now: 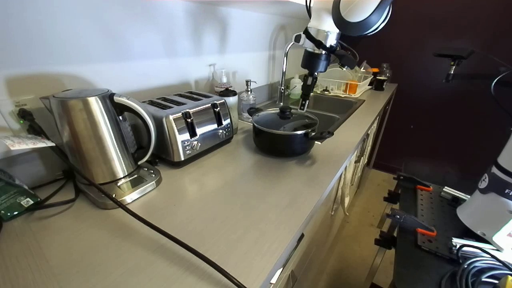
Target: Put the lid on the pot
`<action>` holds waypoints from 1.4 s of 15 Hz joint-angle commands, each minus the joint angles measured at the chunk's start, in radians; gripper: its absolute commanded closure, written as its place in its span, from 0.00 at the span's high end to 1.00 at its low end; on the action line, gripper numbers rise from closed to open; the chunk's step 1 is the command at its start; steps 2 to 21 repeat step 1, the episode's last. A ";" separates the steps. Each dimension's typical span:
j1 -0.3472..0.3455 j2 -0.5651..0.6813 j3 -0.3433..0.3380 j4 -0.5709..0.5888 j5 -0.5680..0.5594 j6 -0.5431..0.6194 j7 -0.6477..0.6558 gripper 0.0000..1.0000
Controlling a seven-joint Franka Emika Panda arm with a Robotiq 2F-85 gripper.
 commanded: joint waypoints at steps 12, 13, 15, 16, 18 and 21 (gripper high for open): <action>0.038 -0.120 -0.013 -0.121 0.056 0.036 -0.066 1.00; 0.038 -0.120 -0.013 -0.121 0.056 0.036 -0.066 1.00; 0.038 -0.120 -0.013 -0.121 0.056 0.036 -0.066 1.00; 0.038 -0.120 -0.013 -0.121 0.056 0.036 -0.066 1.00; 0.038 -0.120 -0.013 -0.121 0.056 0.036 -0.066 1.00; 0.038 -0.120 -0.013 -0.121 0.056 0.036 -0.066 1.00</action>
